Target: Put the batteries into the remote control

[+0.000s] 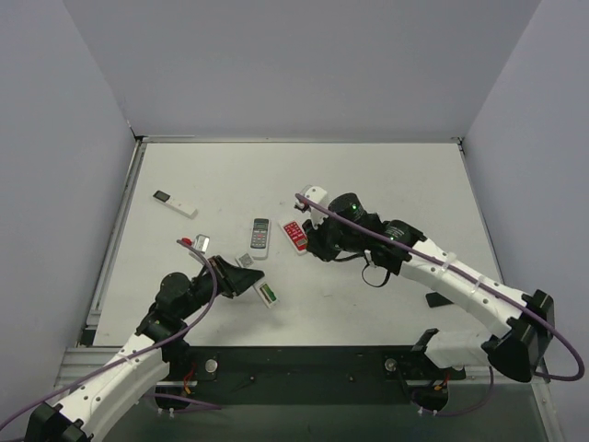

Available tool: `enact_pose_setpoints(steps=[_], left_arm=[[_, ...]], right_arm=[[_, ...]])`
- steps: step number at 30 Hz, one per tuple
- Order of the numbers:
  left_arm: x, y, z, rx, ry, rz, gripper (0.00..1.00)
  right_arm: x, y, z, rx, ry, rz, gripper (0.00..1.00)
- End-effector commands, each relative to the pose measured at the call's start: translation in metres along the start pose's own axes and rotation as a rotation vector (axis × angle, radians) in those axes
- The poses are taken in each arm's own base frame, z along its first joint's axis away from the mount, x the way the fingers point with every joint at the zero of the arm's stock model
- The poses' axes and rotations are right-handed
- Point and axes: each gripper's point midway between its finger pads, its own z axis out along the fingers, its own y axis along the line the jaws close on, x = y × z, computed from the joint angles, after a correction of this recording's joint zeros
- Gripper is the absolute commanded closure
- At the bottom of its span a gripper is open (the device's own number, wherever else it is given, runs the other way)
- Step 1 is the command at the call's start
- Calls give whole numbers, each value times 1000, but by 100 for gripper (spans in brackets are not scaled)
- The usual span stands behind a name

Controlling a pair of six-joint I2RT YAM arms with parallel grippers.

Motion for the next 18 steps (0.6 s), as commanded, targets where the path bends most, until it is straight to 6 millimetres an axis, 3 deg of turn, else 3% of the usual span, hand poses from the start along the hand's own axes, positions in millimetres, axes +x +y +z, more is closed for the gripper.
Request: enact_pose_setpoints(steps=[1,4,9,18], left_arm=[[-23,-36,1,147,-91,32,100],[-27,-41,0,172,-106,41,100],[-31,-51,-1,208,-122,52,100],[-38,-62,-2,238,-141,51,100]], right_arm=[[-53,40,-16,-53,-232,120,100],[-73,72,-27,-124,-335,144,100],[-86,117,-33,-223,-407,150,100],[-80,146,-19,-278,-388,141,100]])
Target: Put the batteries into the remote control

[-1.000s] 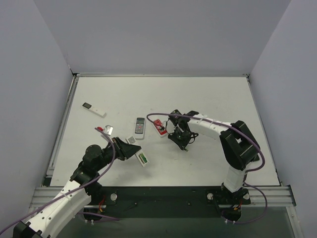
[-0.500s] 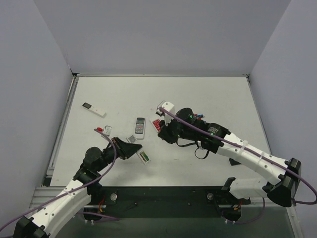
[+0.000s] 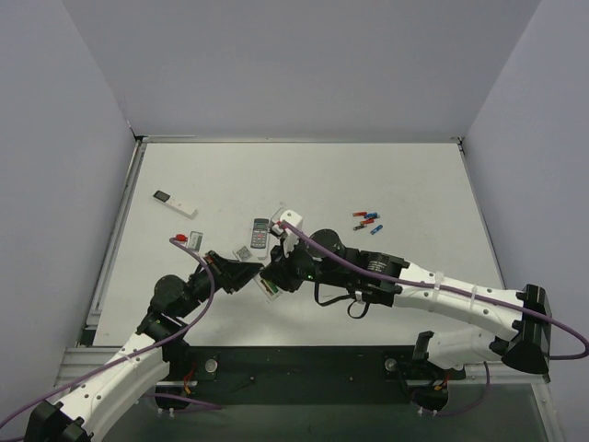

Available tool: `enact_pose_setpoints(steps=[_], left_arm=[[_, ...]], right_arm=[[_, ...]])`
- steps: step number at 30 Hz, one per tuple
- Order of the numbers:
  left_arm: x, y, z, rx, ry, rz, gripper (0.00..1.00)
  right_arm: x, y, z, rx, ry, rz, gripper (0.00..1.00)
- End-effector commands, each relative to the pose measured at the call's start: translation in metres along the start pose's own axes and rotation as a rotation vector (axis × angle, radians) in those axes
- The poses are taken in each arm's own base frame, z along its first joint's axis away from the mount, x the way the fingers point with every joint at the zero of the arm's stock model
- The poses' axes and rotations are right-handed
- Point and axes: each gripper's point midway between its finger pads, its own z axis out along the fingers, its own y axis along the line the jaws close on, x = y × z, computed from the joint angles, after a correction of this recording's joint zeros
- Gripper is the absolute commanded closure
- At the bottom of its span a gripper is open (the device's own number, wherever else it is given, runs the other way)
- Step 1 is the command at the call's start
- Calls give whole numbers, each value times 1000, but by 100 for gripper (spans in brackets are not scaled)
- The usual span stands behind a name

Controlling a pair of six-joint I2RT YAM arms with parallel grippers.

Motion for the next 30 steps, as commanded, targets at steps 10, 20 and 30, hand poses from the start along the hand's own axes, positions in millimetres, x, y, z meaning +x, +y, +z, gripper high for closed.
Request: enact_pose_setpoints(steps=[10,20,30], left_arm=[[-25,-40,1,133,-82,5,100],[-30,-48,1,159,-103,-29,100],[-37,-54,-1,177,-131,-45,100]], right_arm=[[16,-1,17,56,6,-5,100],[35,-5,24,73,30,-31,100],[41,-5,28,101,50,-66,100]])
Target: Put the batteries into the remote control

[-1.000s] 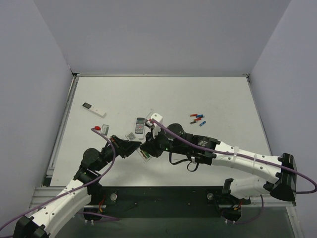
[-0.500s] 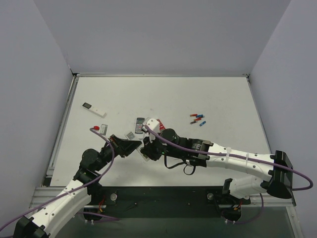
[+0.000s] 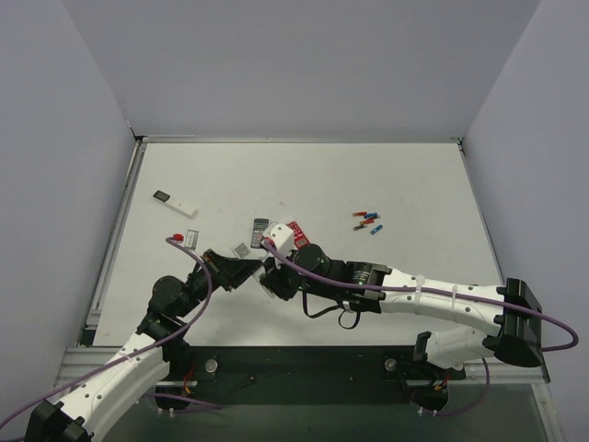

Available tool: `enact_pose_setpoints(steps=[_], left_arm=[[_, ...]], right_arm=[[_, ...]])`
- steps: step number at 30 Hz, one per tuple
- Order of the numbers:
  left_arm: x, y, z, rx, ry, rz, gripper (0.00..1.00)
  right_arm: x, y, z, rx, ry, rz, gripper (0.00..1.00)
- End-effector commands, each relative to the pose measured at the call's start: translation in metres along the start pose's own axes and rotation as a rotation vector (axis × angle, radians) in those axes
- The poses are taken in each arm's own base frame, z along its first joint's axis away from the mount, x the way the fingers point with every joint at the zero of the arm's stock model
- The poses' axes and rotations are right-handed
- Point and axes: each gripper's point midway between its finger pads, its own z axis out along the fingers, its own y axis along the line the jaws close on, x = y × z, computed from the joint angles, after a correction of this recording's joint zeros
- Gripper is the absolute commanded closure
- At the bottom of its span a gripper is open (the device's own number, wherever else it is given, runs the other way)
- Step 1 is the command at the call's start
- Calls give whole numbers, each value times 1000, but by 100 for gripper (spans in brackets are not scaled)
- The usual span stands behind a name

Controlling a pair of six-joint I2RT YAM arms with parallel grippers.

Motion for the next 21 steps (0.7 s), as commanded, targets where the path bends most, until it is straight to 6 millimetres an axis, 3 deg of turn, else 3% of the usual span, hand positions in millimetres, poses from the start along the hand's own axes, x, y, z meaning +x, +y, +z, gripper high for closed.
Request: enact_pose_setpoints(steps=[1,12,21], left_arm=[[-25,-45,1,147,-88,4,100],[-29,-51,-2,169,-108,-22,100],[-33,-54,-5,180,-130,-66,100]], right_arm=[[4,1,6,26,0,-28,100],[8,-9,5,94,-62,-44,92],[17,-15,5,129,-161,-58,100]])
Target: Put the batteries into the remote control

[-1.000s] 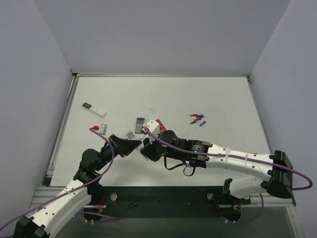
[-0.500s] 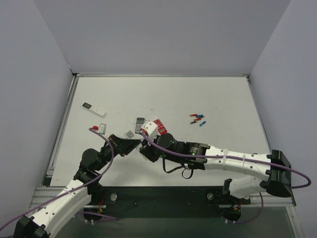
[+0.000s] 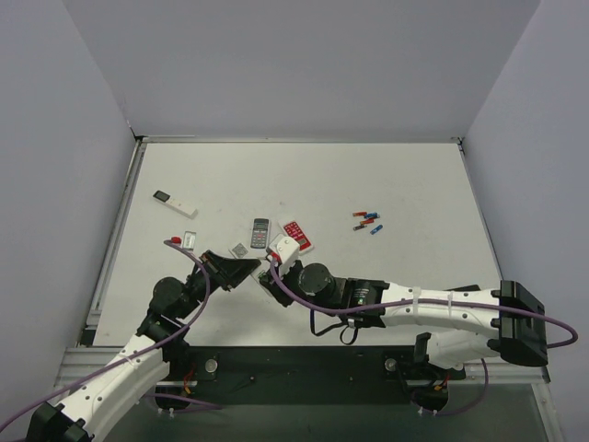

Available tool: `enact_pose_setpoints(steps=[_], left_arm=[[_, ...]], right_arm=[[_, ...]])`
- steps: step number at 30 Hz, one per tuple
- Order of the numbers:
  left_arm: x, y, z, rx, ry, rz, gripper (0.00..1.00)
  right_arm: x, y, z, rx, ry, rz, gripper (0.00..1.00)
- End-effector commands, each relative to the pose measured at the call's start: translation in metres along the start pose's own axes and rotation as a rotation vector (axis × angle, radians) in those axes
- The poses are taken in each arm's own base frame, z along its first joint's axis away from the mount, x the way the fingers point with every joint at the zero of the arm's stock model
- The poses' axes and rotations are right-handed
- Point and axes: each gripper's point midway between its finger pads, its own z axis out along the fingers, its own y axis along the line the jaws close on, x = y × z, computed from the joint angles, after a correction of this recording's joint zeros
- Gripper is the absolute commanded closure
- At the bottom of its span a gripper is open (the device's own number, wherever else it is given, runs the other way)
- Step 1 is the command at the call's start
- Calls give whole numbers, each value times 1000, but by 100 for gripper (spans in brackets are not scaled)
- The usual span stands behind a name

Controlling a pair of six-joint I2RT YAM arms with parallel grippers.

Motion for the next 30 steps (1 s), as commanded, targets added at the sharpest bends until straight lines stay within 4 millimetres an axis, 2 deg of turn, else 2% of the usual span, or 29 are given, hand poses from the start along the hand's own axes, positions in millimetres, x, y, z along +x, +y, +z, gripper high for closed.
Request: enact_pose_setpoints(steps=[1,8,16,23,27,30], left_arm=[[-28,-65,-5,224,-96,-28,100],[-33,-71,-6,241,-119,-58,100],[-34,-75,-5,248,-113,-25,100],[-32,-71,-6,237,-113,-31,100],[-31,-68,-5,223,-110,-35,100],[-29,-64,-4,207,-100,-32,100]], right_arm=[[12,-10,-1,50,-33,-9,100],[21,-9,2,56,-23,-15,100],[36,-9,4,79,82,-22,100],[31,-10,3,94,61,-5,88],[29,-10,3,91,56,0,77],[25,-10,3,92,46,0,73]])
